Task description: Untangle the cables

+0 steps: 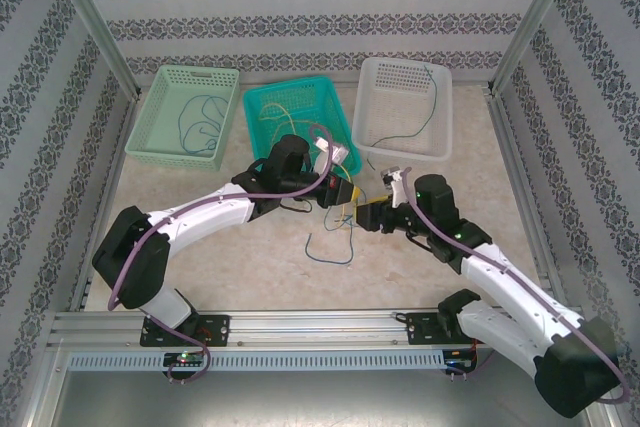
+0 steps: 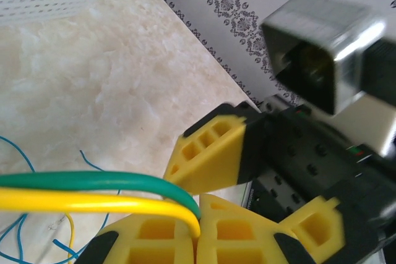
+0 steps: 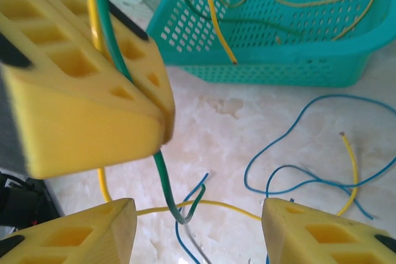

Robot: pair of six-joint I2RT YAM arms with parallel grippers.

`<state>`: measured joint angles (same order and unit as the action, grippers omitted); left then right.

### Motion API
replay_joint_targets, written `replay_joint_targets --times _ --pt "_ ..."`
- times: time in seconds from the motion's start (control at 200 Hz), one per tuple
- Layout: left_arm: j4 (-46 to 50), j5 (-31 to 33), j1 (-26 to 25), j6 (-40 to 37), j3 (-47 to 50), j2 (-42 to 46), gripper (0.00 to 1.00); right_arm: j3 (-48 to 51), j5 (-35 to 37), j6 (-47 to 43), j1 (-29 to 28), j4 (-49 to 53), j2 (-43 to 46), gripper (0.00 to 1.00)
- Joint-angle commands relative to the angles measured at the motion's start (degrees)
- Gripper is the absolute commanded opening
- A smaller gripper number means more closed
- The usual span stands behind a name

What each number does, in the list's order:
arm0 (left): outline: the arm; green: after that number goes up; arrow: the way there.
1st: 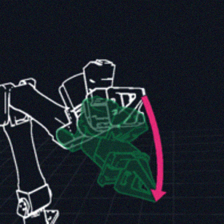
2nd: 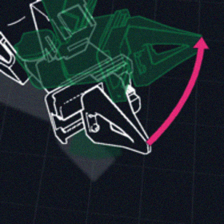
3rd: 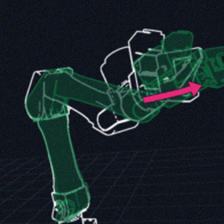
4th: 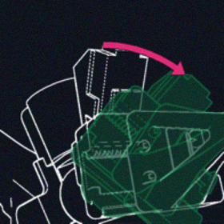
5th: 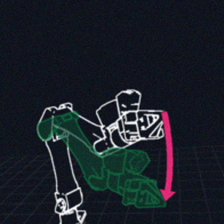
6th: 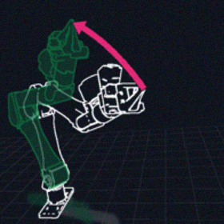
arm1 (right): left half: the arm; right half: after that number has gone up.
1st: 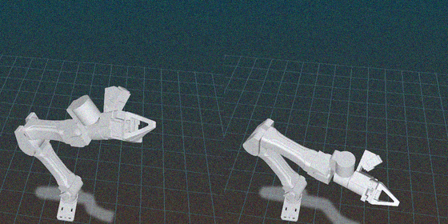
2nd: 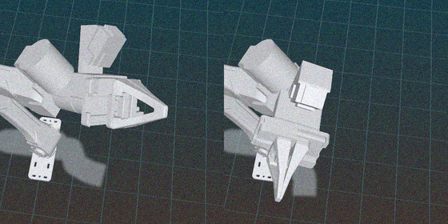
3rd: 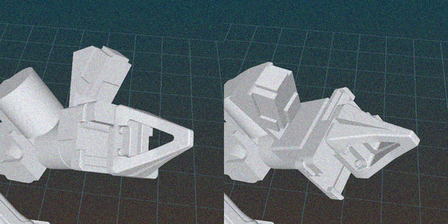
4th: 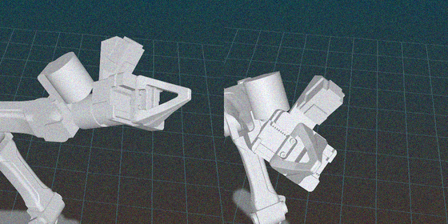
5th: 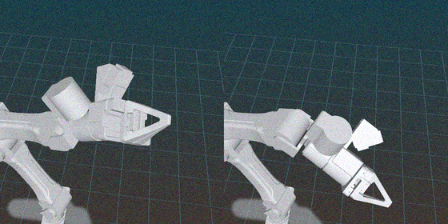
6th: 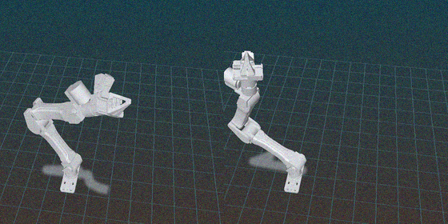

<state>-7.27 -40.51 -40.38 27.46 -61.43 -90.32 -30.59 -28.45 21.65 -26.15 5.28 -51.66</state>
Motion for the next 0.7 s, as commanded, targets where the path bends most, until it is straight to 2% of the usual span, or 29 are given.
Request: replay_joint_targets --times 0.0,0.175,0.31,0.365,0.445,0.575,0.694 --pt "-5.11 -1.26 0.65 2.65 -2.27 -0.65 0.01 -1.23 -1.08 -1.48 -0.57 -2.41 -1.13 0.55" --pt "-6.65 -2.79 0.63 4.23 -2.04 -0.78 0.01 -0.75 2.04 -1.53 -0.57 -6.56 -1.28 0.51" --pt "-8.53 -3.2 0.65 5.65 -1.31 -0.92 0.02 -1.86 0.73 -0.9 -0.78 -9.4 -3.77 0.47" --pt "-9.21 -3.41 0.65 6.23 -1.28 -0.95 0.01 -2.77 -0.11 -1.2 -0.99 -8.57 -5.2 0.41" --pt "-8.53 -3.06 0.82 5.98 -1.4 -0.58 0.02 -4.14 -0.35 -2.75 -1.09 -5.16 -6.46 0.22" --pt "-4.23 -1.8 1.65 3.26 -1.92 0.55 0.04 -7.16 4.17 -6.04 -1.11 6.1 -5.78 0.0" --pt "5.85 0.63 1.77 -2.96 -4.34 0.58 0.17 -9.99 8.91 -7.19 -0.44 15.35 -3.45 0.0"
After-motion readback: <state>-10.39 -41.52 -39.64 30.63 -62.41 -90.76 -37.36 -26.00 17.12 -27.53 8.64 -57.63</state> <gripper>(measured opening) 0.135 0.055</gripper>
